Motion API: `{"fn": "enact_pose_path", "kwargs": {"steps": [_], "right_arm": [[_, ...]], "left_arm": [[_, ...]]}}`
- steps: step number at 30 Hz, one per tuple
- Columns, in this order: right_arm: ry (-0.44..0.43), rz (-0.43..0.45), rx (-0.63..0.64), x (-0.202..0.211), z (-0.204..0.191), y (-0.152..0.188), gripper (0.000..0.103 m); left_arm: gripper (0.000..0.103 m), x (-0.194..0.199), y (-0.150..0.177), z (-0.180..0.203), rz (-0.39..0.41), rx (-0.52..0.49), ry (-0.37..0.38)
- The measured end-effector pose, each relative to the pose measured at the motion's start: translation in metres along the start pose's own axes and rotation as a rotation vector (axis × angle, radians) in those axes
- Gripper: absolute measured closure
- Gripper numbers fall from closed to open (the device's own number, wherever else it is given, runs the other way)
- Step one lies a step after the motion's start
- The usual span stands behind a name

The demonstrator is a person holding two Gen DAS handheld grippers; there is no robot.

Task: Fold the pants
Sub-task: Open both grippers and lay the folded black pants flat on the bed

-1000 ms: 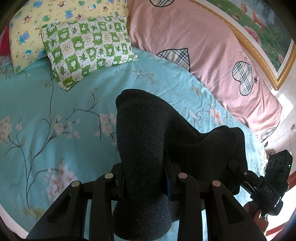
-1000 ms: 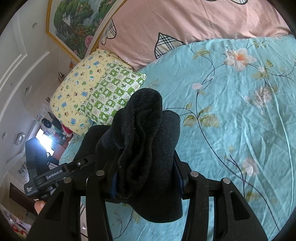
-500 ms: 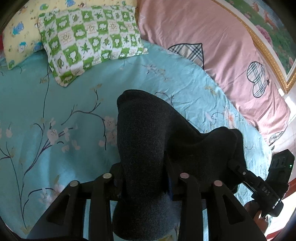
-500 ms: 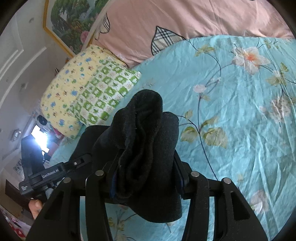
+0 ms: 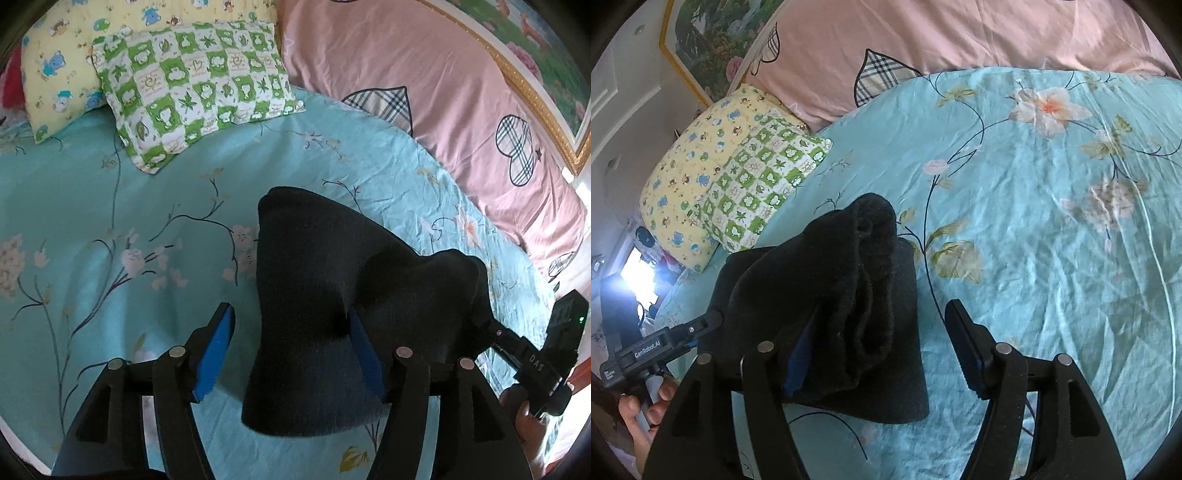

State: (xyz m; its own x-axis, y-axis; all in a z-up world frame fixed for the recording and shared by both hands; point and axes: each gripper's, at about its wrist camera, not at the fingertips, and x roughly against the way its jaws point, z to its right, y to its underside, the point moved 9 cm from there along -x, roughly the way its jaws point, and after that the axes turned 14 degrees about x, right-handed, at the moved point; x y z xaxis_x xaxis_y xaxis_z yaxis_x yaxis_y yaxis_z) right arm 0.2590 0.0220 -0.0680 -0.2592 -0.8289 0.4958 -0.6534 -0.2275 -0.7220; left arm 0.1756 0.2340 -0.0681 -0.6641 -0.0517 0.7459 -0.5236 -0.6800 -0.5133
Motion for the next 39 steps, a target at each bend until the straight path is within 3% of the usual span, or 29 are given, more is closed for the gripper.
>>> {"fn": "enact_pose_path", "kwargs": {"steps": [9, 12, 18, 25, 39], "right_arm": [[0.017, 0.045, 0.031, 0.024, -0.01, -0.004, 0.034], [0.009, 0.058, 0.047, 0.032, -0.018, -0.003, 0.022], [0.015, 0.082, 0.13, 0.049, -0.037, 0.001, 0.015], [0.044, 0.078, 0.242, 0.058, -0.054, 0.008, 0.012], [0.042, 0.065, 0.315, 0.066, -0.07, 0.027, 0.005]], "left_arm": [[0.034, 0.019, 0.013, 0.002, 0.007, -0.034, 0.012], [0.033, 0.023, 0.019, 0.003, 0.008, -0.054, 0.014], [0.03, 0.033, 0.026, 0.0, 0.019, -0.074, 0.007], [0.028, 0.035, 0.037, -0.004, 0.012, -0.096, -0.009], [0.023, 0.045, 0.056, 0.005, 0.026, -0.178, -0.042]]}}
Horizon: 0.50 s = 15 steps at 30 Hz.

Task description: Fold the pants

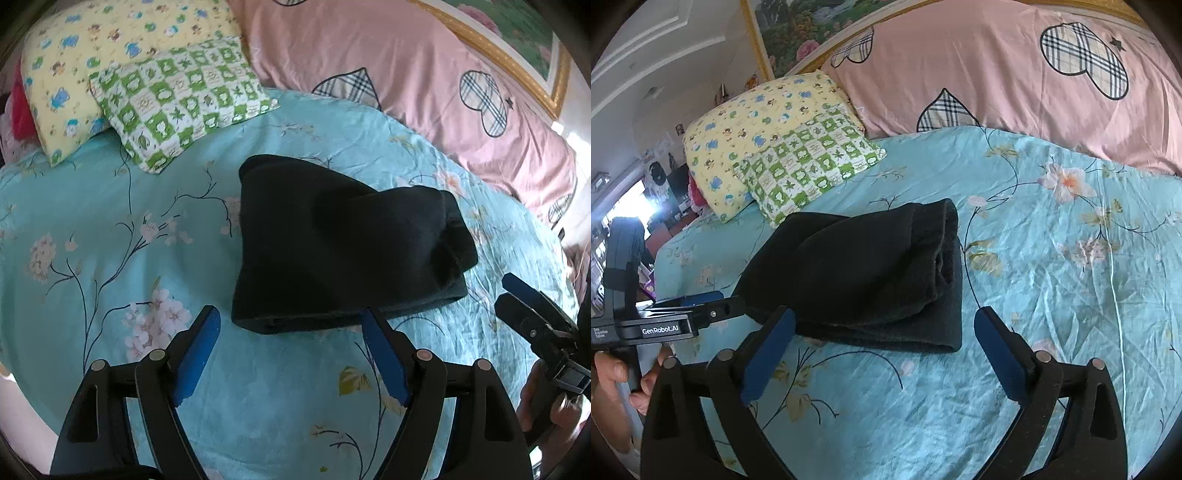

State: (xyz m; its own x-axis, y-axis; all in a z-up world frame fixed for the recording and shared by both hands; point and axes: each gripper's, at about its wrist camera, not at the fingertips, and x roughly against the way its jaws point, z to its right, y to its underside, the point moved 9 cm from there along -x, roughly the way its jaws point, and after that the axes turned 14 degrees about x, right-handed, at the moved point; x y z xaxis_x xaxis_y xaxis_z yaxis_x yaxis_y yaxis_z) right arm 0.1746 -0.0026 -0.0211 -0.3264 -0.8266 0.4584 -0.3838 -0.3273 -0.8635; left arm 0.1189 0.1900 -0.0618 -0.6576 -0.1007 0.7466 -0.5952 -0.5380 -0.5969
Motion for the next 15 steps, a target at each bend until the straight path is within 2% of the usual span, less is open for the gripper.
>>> {"fn": "enact_pose_path", "kwargs": {"steps": [6, 10, 15], "right_arm": [[-0.006, -0.011, 0.019, 0.002, -0.006, 0.008, 0.004], [-0.002, -0.023, 0.032, 0.001, -0.008, 0.013, 0.003], [-0.007, -0.036, 0.062, 0.0, -0.013, 0.018, 0.003]], "left_arm": [[0.023, 0.006, 0.006, 0.002, 0.016, -0.029, -0.008], [0.023, 0.007, 0.01, 0.0, 0.024, -0.044, -0.041], [0.023, 0.005, 0.016, -0.006, 0.011, -0.04, -0.055]]}}
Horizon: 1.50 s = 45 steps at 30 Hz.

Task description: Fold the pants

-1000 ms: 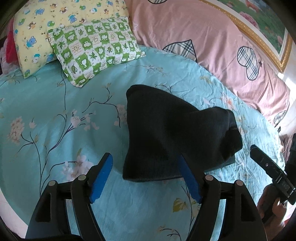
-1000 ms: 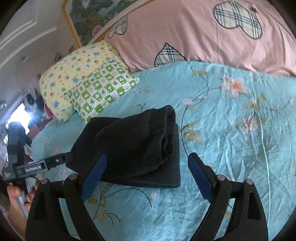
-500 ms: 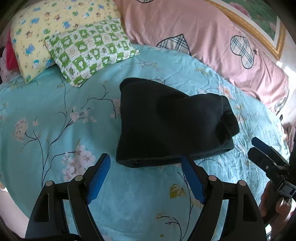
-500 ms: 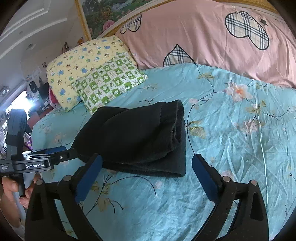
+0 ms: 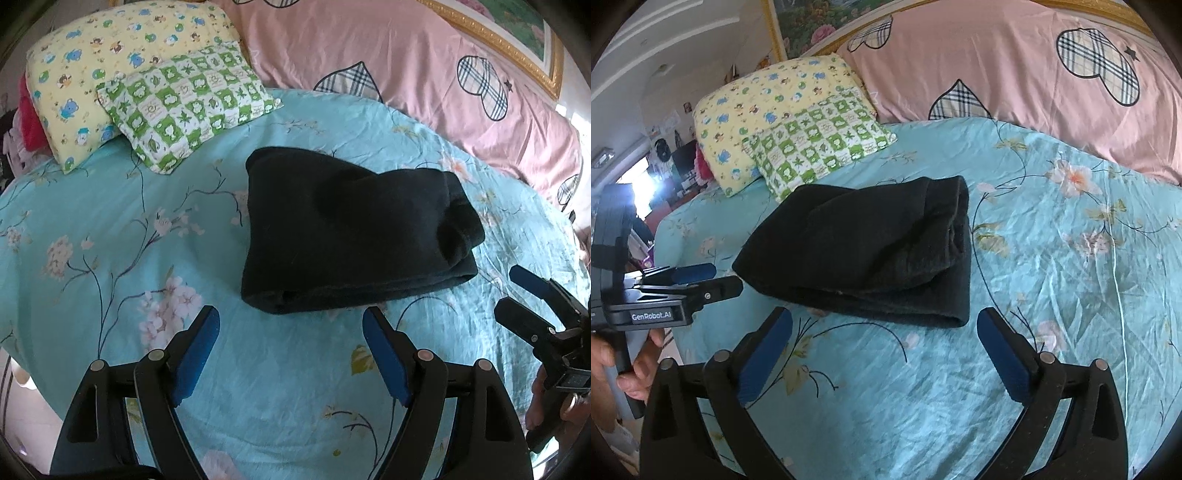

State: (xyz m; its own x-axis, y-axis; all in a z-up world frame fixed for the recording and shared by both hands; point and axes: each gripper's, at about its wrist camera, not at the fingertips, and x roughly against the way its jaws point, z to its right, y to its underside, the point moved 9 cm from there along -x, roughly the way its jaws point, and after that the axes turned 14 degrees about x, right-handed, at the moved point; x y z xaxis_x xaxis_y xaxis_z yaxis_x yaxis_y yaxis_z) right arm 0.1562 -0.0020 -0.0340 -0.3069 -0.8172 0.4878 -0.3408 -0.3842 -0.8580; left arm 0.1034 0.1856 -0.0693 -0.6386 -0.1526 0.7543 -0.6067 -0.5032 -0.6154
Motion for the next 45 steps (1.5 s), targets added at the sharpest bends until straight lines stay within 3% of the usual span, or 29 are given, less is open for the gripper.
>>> {"fn": "enact_pose_path", "kwargs": {"steps": [20, 45], "right_arm": [[-0.009, -0.014, 0.068, -0.012, -0.017, 0.007, 0.001], [-0.022, -0.018, 0.065, -0.025, -0.017, 0.002, 0.001]], "left_arm": [[0.019, -0.009, 0.014, 0.002, 0.028, -0.102, -0.053], [0.018, -0.012, 0.009, 0.003, 0.046, -0.114, -0.052]]}}
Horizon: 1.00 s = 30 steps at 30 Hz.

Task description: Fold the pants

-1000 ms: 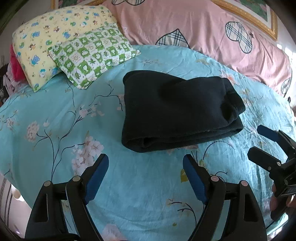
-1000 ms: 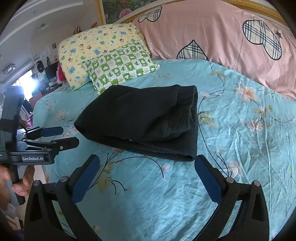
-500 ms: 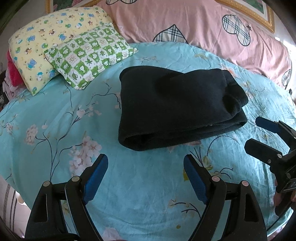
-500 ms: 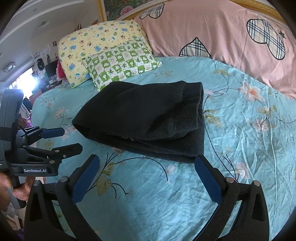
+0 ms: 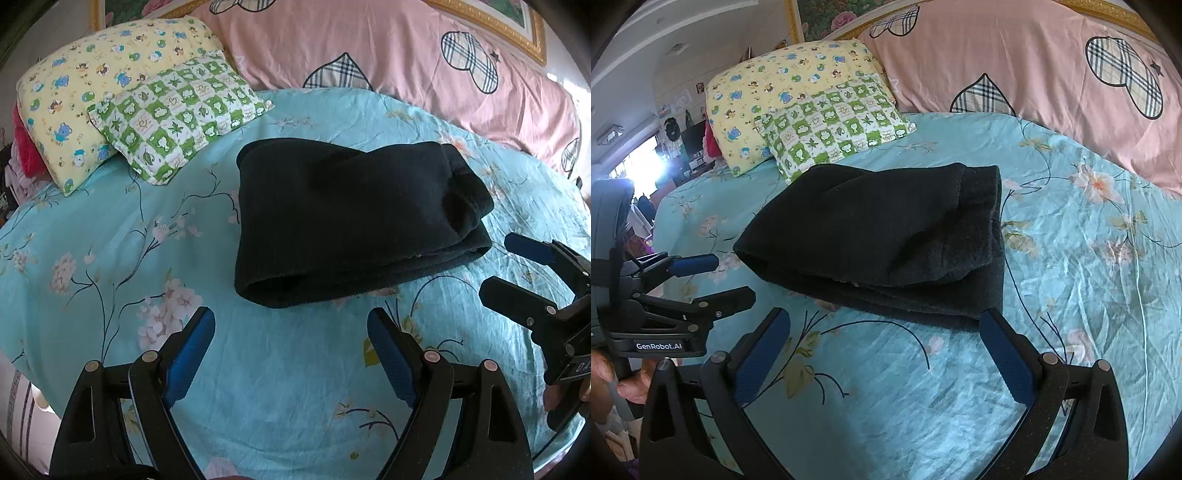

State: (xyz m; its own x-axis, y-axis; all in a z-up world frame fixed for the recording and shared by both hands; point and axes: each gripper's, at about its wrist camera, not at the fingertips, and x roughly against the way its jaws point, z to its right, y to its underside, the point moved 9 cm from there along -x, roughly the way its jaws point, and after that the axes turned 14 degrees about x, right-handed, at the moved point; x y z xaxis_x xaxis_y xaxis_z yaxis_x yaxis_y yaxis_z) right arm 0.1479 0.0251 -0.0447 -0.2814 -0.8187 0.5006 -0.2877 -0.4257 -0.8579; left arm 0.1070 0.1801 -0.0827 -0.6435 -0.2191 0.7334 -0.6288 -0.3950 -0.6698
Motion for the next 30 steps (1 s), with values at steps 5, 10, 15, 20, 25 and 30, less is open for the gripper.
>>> {"fn": "enact_pose_path", "kwargs": {"steps": [5, 10, 15, 20, 25, 30], "right_arm": [[-0.003, 0.004, 0.003, 0.0, -0.001, -0.004, 0.001], [-0.004, 0.012, 0.01, 0.001, -0.003, -0.006, 0.001], [-0.003, 0.016, 0.009, 0.002, -0.003, -0.008, 0.001], [0.004, 0.03, 0.004, 0.006, -0.002, -0.013, 0.001], [0.013, 0.036, 0.004, 0.009, 0.0, -0.015, 0.001], [0.021, 0.046, -0.004, 0.013, 0.004, -0.017, 0.001]], "left_arm": [[0.018, 0.002, -0.002, 0.001, 0.004, -0.003, -0.001], [0.018, 0.003, -0.002, 0.003, 0.006, -0.005, 0.002], [0.018, 0.005, -0.004, 0.005, 0.009, -0.011, 0.007], [0.018, 0.009, -0.008, 0.006, 0.021, -0.005, 0.016], [0.018, 0.012, -0.011, 0.008, 0.024, 0.006, 0.029], [0.018, 0.015, -0.014, 0.009, 0.031, 0.014, 0.033]]}}
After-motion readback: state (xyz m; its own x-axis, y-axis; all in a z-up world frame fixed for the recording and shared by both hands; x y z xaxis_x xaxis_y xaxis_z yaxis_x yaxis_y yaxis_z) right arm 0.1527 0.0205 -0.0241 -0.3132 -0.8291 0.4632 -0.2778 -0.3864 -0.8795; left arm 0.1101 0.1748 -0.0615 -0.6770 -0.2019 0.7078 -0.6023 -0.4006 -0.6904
